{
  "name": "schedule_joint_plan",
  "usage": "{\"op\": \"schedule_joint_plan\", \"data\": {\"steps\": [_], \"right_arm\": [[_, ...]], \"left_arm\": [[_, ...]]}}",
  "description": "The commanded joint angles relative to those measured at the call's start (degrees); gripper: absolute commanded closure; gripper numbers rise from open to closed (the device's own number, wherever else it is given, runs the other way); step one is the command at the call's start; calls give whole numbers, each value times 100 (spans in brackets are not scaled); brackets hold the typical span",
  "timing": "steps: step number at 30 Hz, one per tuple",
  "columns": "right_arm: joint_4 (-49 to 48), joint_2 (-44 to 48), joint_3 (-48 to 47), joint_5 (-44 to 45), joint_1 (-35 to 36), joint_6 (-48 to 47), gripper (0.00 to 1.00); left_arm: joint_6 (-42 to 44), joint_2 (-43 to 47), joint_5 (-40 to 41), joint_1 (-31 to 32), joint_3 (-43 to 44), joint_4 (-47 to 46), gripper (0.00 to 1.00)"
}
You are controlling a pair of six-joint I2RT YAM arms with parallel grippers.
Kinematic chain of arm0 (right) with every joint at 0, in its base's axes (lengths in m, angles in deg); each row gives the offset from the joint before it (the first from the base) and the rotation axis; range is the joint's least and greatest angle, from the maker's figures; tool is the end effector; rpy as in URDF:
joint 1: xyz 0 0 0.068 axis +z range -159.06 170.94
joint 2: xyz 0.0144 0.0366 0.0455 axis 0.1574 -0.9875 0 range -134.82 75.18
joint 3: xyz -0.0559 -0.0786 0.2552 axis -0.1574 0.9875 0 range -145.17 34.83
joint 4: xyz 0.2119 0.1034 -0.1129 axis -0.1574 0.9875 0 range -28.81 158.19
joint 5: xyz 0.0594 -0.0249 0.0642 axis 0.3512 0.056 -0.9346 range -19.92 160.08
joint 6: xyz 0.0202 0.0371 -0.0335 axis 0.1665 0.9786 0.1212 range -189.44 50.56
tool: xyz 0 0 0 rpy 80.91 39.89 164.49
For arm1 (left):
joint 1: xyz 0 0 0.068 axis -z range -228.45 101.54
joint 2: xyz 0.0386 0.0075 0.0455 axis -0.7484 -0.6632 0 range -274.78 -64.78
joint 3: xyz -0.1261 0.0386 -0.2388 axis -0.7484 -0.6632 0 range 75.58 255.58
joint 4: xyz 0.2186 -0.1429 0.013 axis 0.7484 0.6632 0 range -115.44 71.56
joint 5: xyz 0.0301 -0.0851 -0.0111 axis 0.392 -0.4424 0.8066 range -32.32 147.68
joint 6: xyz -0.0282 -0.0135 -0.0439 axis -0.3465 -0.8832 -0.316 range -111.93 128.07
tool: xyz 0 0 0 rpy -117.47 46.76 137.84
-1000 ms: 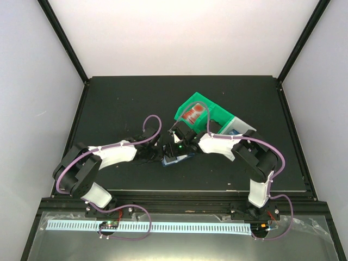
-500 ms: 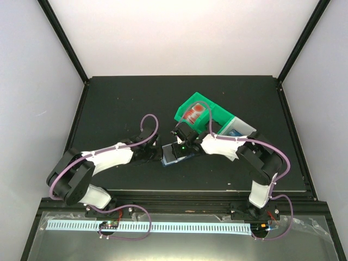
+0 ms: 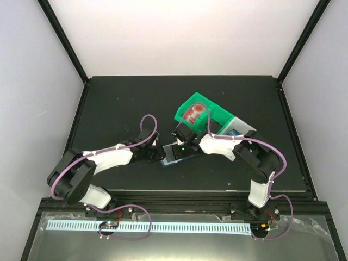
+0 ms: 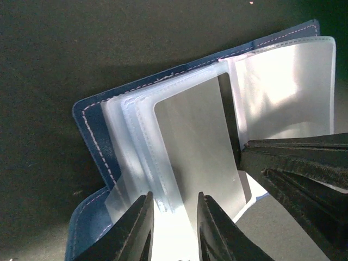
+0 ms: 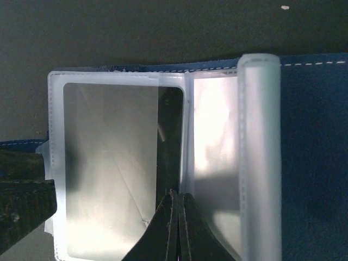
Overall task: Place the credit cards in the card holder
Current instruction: Turn over the card slot in the card holder.
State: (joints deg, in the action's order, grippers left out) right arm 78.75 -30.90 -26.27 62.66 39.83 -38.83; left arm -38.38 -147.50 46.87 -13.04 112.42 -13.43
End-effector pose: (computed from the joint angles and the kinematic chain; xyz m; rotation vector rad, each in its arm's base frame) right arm 0.2329 0.2735 0.1395 -0.4881 2.7553 0.5765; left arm 0.2065 -0.1550 0.1489 -0.1900 2.7450 -0.7153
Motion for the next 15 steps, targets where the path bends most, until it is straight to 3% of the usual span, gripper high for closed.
{"op": "schedule_joint_plan", "data": {"steps": [1,15], "right_arm": [[209,-193,-3,188,34,65,99],[177,-274,-18,161,36,112,99]], "left_arm": [[-134,-132,-224,-68,-28,-352,75],[-203,-254,-573,-158,-142,-807,78]]}}
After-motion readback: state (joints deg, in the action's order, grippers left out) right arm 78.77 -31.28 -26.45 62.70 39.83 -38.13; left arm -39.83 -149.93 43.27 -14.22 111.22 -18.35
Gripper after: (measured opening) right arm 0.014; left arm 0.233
